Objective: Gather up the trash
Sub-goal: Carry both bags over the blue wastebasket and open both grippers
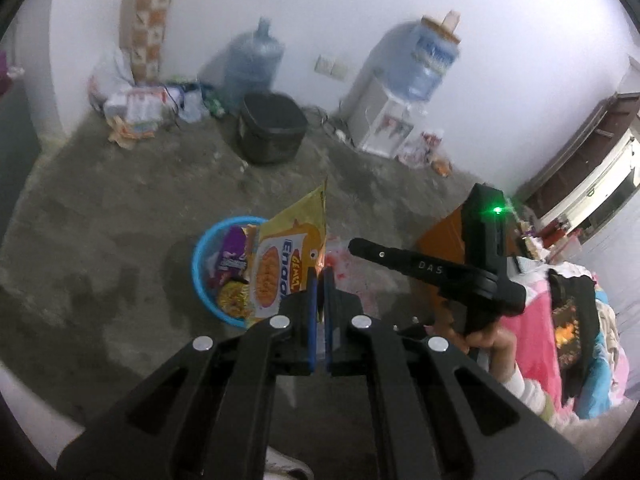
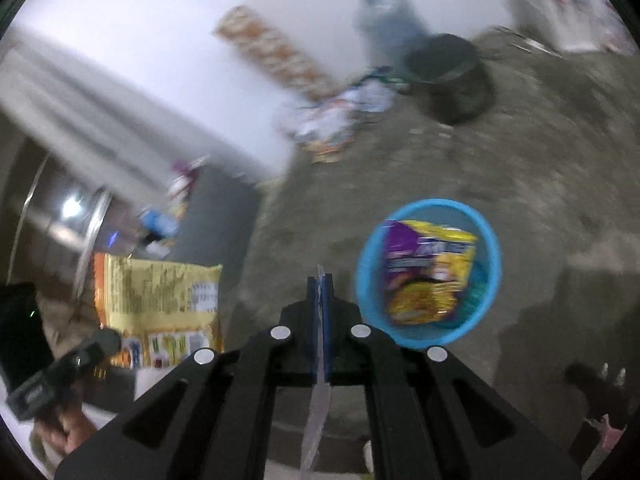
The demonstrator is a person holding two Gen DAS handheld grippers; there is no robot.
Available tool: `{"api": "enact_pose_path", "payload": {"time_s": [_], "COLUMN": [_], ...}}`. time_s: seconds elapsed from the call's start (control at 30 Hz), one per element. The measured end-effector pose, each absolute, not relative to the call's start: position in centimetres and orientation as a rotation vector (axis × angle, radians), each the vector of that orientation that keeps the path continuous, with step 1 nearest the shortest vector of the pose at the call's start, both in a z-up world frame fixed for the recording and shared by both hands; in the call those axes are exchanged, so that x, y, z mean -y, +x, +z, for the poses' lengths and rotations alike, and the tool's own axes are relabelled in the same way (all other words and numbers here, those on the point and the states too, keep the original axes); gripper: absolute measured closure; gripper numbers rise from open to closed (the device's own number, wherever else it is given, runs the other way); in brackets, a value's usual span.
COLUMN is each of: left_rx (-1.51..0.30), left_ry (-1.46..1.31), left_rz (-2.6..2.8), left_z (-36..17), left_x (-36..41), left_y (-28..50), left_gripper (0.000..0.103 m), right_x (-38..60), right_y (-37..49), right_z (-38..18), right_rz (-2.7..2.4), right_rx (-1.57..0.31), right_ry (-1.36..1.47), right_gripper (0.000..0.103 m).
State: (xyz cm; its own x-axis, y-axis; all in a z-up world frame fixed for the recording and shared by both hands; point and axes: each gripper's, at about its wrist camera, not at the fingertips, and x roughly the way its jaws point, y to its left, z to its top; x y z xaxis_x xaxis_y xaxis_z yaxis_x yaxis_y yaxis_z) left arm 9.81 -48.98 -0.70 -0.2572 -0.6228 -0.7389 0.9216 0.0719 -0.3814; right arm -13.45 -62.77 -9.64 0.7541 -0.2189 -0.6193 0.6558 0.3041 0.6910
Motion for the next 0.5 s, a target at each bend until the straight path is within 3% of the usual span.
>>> {"api": "enact_pose_path", "payload": {"time_s": [0.13, 0.17, 0.2, 0.23, 0.27, 0.37, 0.5], "left_rx": [-1.099, -1.127, -1.156, -1.223, -1.278, -1.341, -1.327], "left_ry": [0.433, 0.424, 0.423, 0.423, 0.419, 0.346, 0.342], "left_rz": [-1.517, -1.504, -1.488, -1.457, -1.417, -1.337, -1.329], "left_z": [-5.9, -7.3, -8.4, -10.2, -11.6, -13.7, -13.2], "left_x": [54.3, 55.5, 56.3, 57.4, 58.1, 58.5, 57.5], "left_y": [10.3, 10.6, 10.8, 11.1, 11.4, 12.5, 13.6], "left_gripper": [0.102, 0.097, 0.089, 0.062, 0.054, 0.054, 0.053], "right_x": [65.7, 66.2, 66.8, 67.3, 67.8, 69.0, 68.6], "right_y": [-13.2, -12.9, -12.8, -12.7, -12.4, -11.6, -12.0], "right_z": [-14.3, -15.6, -16.9, -18.0, -19.2, -23.7, -26.4], "right_rz": [-0.71, -0.725, -0.768, -0.796, -0.803, -0.829, -0.903], "right_rx": [-0.436, -0.427, -0.416, -0.404, -0.396, -0.478, -0.559], "right_ry": [1.234, 1.252, 1.267, 1.283, 1.303, 1.4, 1.399], "right_gripper": [0.101, 0.101, 0.1, 0.098, 0.097, 0.072, 0.066]}}
